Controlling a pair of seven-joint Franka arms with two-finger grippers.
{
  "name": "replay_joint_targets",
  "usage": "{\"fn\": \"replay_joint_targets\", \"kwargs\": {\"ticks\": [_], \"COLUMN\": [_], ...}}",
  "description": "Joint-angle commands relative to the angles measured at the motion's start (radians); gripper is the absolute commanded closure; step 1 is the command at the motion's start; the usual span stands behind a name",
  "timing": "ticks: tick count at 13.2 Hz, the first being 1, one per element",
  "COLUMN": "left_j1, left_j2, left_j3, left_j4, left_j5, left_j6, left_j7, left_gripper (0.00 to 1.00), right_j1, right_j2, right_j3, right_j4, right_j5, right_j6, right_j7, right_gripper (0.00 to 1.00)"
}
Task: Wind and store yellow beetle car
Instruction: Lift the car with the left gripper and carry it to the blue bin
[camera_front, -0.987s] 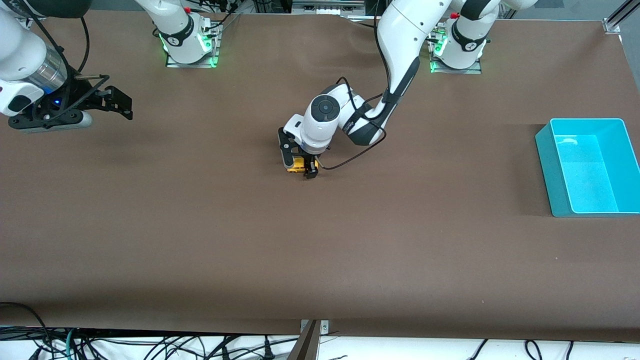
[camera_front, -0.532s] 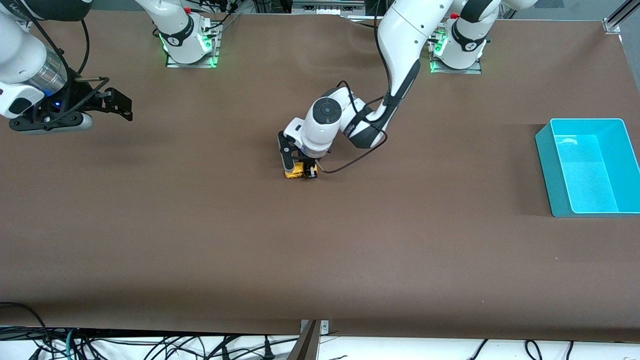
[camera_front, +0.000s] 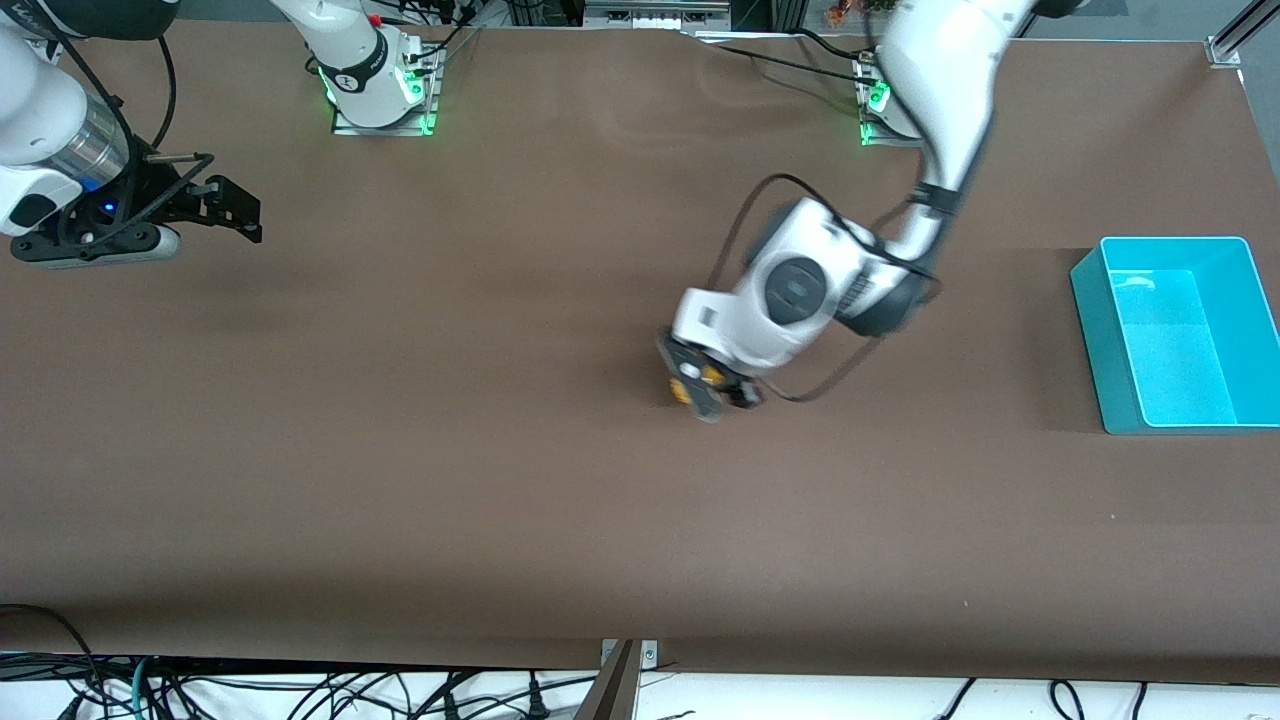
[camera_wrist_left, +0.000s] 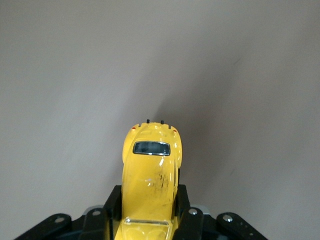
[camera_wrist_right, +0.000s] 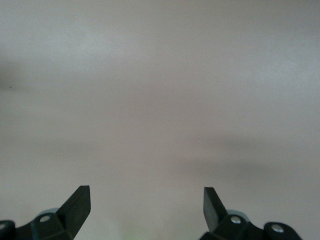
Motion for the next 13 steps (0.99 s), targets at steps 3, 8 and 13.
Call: {"fn": "replay_joint_targets", "kwargs": {"ticks": [3,8,13], "left_j1": [0.334,0.650,0.816], "left_j2": [-0.070,-0.131,-0.088], "left_j3": [-0.018,-0.007,-0.008], "left_j4": [0.007,0.022,0.021], "left_j5": [0.005,0.155,0.332], "left_j6": [-0.302,-0.513,-0.397], "left_j7": [0.141,0.250,0.628], "left_gripper": [0.84,0.85,0.82], "right_j1": [-0.010,-0.008,-0.010], "right_j2": [0.007,0.007,0.007], "right_j3": [0.006,0.009,0.009], "right_j4": [0.043,0.043,0.045], "right_j5": [-0.023,-0.020,-0.019], "right_j6": [-0.050,-0.070,-0.070], "right_j7": [0.009,0.012,0.012], "right_gripper": [0.00,0.00,0.00]}}
